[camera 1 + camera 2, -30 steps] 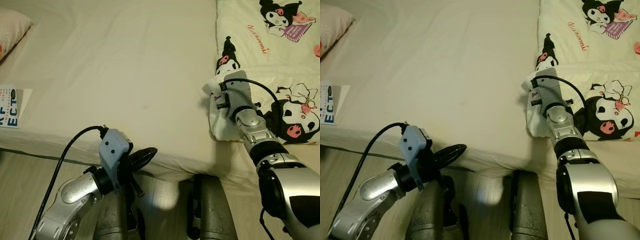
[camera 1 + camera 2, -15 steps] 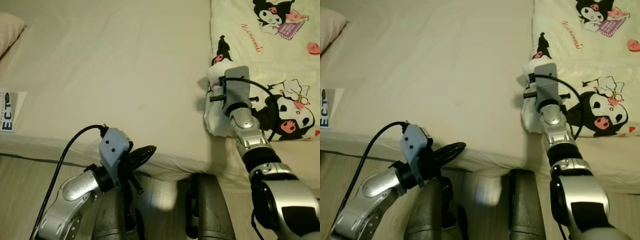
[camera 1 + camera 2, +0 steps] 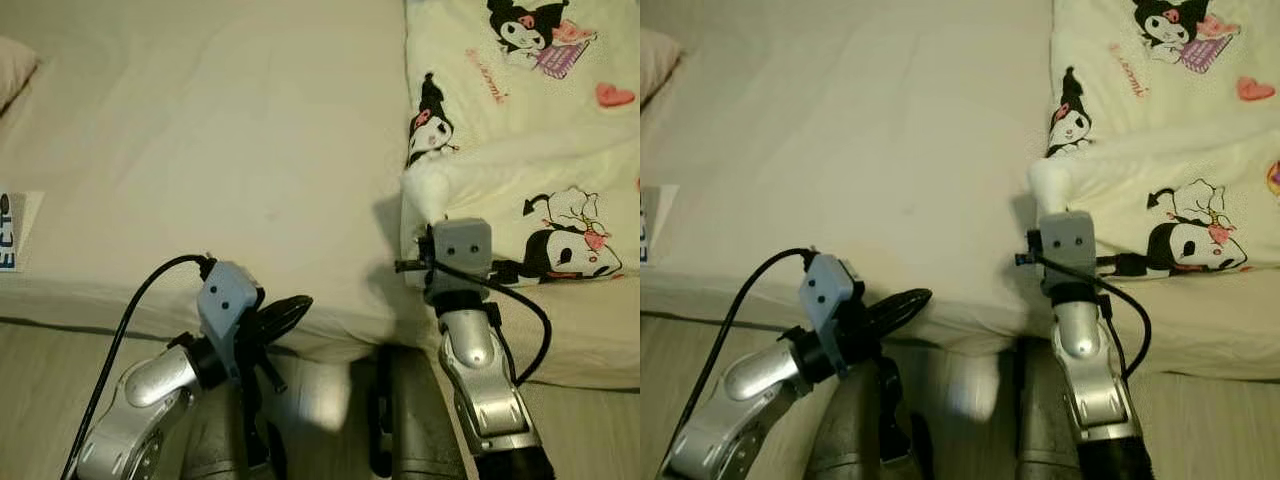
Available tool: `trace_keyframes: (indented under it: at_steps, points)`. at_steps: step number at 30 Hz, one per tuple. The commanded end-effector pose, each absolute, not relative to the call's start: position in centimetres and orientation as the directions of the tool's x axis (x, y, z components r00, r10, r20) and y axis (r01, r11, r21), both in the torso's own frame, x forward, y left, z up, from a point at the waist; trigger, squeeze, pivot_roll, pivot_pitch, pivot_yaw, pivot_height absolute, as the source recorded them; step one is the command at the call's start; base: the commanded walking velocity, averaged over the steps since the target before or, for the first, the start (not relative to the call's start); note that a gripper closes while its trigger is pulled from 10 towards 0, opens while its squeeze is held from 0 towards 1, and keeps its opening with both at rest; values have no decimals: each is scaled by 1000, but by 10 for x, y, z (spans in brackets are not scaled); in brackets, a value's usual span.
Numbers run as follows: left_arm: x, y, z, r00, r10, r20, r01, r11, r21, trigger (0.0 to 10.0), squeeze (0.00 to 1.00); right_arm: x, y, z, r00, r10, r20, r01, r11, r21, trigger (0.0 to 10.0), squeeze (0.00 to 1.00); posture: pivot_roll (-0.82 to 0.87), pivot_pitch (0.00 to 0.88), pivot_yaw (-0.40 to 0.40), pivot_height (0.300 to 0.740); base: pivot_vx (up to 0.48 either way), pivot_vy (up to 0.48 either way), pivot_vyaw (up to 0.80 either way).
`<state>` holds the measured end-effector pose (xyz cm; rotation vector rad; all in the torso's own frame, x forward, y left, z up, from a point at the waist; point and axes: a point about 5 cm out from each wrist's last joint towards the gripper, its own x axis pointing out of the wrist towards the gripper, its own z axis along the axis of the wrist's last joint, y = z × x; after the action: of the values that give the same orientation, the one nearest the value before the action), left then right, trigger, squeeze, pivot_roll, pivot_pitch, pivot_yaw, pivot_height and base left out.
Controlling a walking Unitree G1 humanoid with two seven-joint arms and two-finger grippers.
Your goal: Clean up the room
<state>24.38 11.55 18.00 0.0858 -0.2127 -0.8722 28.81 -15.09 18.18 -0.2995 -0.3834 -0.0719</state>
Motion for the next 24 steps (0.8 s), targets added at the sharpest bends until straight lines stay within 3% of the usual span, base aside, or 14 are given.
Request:
trace_keyframes:
  at_steps: [1, 8, 12, 13, 14, 15, 16, 17, 24]
  points:
    - [240, 113, 173, 612, -780, 131, 766, 625, 148, 10000, 0, 269, -130, 172, 922, 84, 379, 41, 950, -308, 0, 0, -28, 405, 43, 589, 0, 0, 0]
    - [236, 108, 170, 595, -794, 128, 780, 608, 145, 10000, 0, 226, -124, 149, 962, 129, 243, -34, 933, -359, 0, 0, -33, 407, 48, 589, 0, 0, 0]
    - [235, 107, 169, 590, -798, 125, 785, 603, 146, 10000, 0, 219, -123, 143, 970, 124, 208, -42, 931, -362, 0, 0, -32, 408, 48, 589, 0, 0, 0]
    - [234, 106, 169, 588, -799, 124, 786, 601, 145, 10000, 0, 217, -123, 140, 974, 121, 192, -43, 930, -364, 2627, 0, -32, 408, 48, 589, 0, 0, 0]
    - [233, 105, 169, 585, -801, 123, 788, 598, 145, 10000, 0, 216, -124, 139, 977, 116, 179, -44, 930, -364, 4235, 0, -30, 408, 50, 589, 0, 0, 0]
    - [233, 105, 168, 584, -803, 122, 790, 596, 145, 10000, 0, 215, -124, 138, 979, 109, 171, -40, 930, -366, 7804, 251, -31, 409, 51, 589, 0, 0, 0]
    - [233, 105, 168, 584, -803, 122, 790, 596, 145, 10000, 0, 215, -124, 138, 979, 109, 171, -40, 930, -366, 7804, 251, -31, 409, 51, 589, 0, 0, 0]
    - [233, 105, 168, 582, -804, 120, 791, 594, 145, 10000, 0, 214, -125, 138, 982, 100, 161, -35, 930, -366, 10000, 1000, -31, 409, 51, 589, 0, 0, 0]
    - [235, 105, 167, 581, -805, 119, 791, 593, 150, 10000, 0, 214, -126, 140, 984, 84, 157, -21, 931, -363, 10000, 1000, -35, 401, 51, 589, 0, 0, 0]
